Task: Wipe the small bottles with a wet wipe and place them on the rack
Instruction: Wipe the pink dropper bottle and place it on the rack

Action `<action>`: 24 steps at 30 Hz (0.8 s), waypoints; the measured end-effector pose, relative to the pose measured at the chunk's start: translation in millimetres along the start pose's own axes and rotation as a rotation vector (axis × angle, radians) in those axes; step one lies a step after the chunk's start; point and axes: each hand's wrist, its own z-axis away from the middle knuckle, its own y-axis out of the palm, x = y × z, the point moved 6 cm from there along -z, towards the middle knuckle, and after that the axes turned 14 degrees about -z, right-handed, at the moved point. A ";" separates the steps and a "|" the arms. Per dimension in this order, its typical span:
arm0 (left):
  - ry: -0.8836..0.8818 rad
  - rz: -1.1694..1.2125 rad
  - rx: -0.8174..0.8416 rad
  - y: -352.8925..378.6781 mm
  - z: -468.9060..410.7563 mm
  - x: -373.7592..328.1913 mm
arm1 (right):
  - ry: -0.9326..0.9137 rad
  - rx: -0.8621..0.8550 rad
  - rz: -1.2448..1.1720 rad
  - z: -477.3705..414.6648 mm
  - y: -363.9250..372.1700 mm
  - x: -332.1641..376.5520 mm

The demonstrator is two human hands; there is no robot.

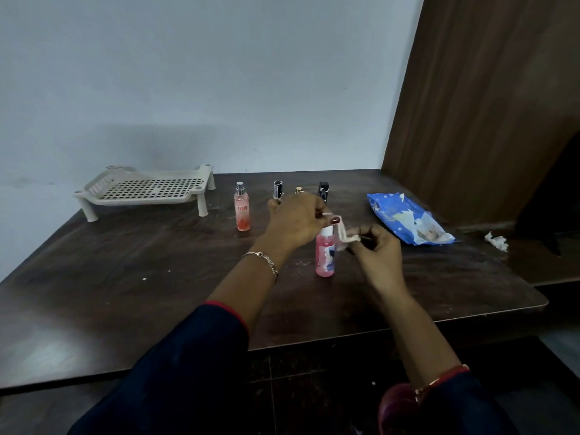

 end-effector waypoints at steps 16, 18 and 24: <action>0.019 0.158 0.048 0.6 6.2 -19.0 | -0.109 0.155 0.487 17.2 2.7 -18.5; 0.009 0.128 0.059 -1.1 7.4 -20.5 | -0.109 0.182 0.527 16.6 2.0 -18.2; -0.012 -0.007 -0.016 -9.7 10.9 -21.8 | -0.255 0.050 0.323 15.7 6.0 0.9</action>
